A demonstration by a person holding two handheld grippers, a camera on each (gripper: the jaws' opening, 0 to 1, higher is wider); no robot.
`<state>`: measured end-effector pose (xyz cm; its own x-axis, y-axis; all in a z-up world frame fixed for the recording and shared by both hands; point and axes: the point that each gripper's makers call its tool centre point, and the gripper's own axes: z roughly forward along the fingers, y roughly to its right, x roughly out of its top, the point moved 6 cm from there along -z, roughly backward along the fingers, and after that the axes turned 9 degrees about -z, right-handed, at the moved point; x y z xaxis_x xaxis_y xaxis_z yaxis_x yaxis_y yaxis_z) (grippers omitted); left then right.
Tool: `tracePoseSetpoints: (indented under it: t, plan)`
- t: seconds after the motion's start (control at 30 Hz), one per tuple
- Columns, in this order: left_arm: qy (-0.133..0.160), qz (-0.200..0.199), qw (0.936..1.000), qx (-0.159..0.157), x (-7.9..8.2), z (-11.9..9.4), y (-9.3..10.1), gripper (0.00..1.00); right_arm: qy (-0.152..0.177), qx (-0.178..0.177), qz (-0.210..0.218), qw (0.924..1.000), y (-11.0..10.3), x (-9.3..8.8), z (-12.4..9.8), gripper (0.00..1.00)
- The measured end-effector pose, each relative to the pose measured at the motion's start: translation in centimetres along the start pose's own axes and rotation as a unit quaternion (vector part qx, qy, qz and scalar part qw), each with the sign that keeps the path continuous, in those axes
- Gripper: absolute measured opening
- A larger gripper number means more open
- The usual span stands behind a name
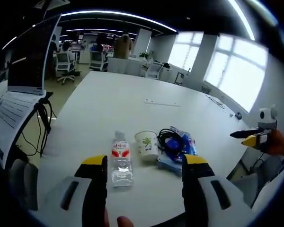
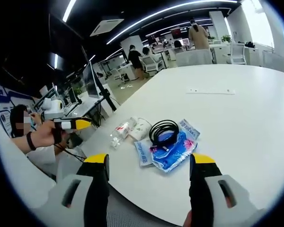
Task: Arrange the tabletop items into an orderly group along one side of the table until the central work area is clear of visible clutter.
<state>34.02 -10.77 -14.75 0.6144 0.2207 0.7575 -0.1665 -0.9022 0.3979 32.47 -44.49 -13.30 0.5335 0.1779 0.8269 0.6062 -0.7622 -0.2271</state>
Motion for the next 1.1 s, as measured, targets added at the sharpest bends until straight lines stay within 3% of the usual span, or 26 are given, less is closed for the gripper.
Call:
tracePoseSetpoints:
  t: [0.4,0.8,1.1]
  plan:
    - [-0.009,0.006,0.9999,-0.002,0.1,1.0,-0.2,0.64,-0.006,0.003,0.006,1.0,-0.1,-0.4,0.1,0.68]
    - [-0.031,0.01,0.9994,0.013,0.8,5.4,-0.7,0.6,-0.012,0.003,0.006,0.9999,-0.3,-0.6,0.1,0.68]
    - [-0.045,-0.005,0.9978,0.05,0.7,8.0,-2.1,0.58,-0.016,-0.003,0.013,0.9998,-0.1,-1.3,-0.2,0.68]
